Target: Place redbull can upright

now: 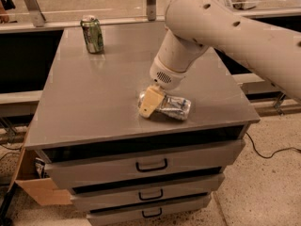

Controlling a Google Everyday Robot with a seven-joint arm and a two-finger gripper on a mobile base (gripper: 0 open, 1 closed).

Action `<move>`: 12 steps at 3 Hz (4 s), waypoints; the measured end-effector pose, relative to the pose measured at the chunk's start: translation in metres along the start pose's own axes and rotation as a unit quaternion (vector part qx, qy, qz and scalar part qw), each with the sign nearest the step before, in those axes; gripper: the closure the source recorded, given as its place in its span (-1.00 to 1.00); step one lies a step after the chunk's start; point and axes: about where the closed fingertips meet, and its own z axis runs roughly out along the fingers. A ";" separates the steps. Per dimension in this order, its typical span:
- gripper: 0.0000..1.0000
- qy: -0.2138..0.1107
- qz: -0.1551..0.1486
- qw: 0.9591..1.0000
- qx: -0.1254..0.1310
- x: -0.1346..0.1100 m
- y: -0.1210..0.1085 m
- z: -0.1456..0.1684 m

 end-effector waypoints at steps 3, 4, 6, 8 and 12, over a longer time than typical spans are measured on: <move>1.00 -0.122 -0.019 0.992 0.002 -0.023 -0.012 -0.040; 1.00 -0.198 -0.042 0.979 -0.008 -0.034 -0.019 -0.065; 1.00 -0.373 -0.068 0.924 -0.043 -0.037 -0.019 -0.102; 1.00 -0.513 -0.078 0.853 -0.058 -0.027 -0.018 -0.123; 0.15 -0.601 -0.050 0.791 -0.104 0.002 -0.031 -0.097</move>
Offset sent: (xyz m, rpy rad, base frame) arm 0.0133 0.0018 0.0495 0.2156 -0.1190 0.0264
